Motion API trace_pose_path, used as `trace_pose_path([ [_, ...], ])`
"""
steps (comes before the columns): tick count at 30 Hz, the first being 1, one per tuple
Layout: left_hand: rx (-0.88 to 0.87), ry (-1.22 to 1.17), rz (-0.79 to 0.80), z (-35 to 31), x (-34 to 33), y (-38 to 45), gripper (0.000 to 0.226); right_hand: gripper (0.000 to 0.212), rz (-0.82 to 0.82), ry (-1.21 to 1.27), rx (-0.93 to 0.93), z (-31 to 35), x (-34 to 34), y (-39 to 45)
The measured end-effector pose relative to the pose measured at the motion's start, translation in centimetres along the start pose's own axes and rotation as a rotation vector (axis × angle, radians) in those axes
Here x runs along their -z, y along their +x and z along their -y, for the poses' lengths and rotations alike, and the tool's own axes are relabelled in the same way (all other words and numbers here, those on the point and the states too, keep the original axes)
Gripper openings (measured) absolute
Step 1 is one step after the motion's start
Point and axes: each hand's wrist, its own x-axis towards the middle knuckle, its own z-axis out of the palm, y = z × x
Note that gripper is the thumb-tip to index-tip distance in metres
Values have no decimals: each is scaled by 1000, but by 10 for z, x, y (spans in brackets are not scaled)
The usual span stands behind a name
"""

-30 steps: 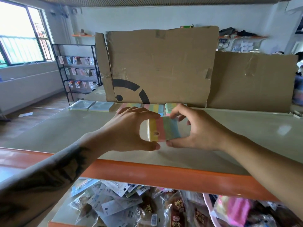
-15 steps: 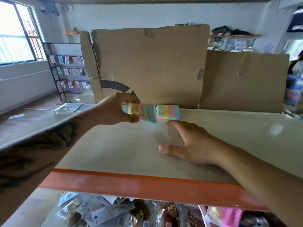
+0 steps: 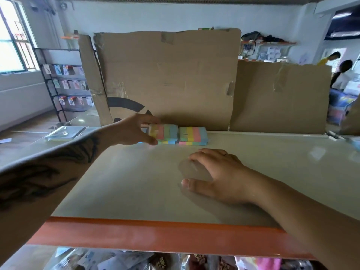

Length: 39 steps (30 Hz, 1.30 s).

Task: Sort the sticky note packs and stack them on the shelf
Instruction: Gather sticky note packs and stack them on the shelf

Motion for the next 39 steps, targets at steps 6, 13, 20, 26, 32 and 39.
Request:
trace_pose_path([
  [6, 0, 205, -73, -4, -4, -19, 81, 79, 11, 9, -7, 3, 1, -3],
  [13, -48, 255, -111, 0, -10, -23, 50, 78, -7, 19, -7, 4, -1, -2],
  [20, -27, 190, -74, 1, -18, -17, 53, 75, -10, 34, -31, 6, -1, -3],
  [26, 7, 326, -102, -16, -13, -26, 66, 81, 29, 57, -39, 6, 9, -12],
  [32, -16, 400, -185, -74, -17, -44, 60, 82, -30, 54, -46, -44, 28, -39],
  [39, -66, 346, -160, -222, -101, -44, 70, 83, -101, -80, -96, -184, 60, -110],
])
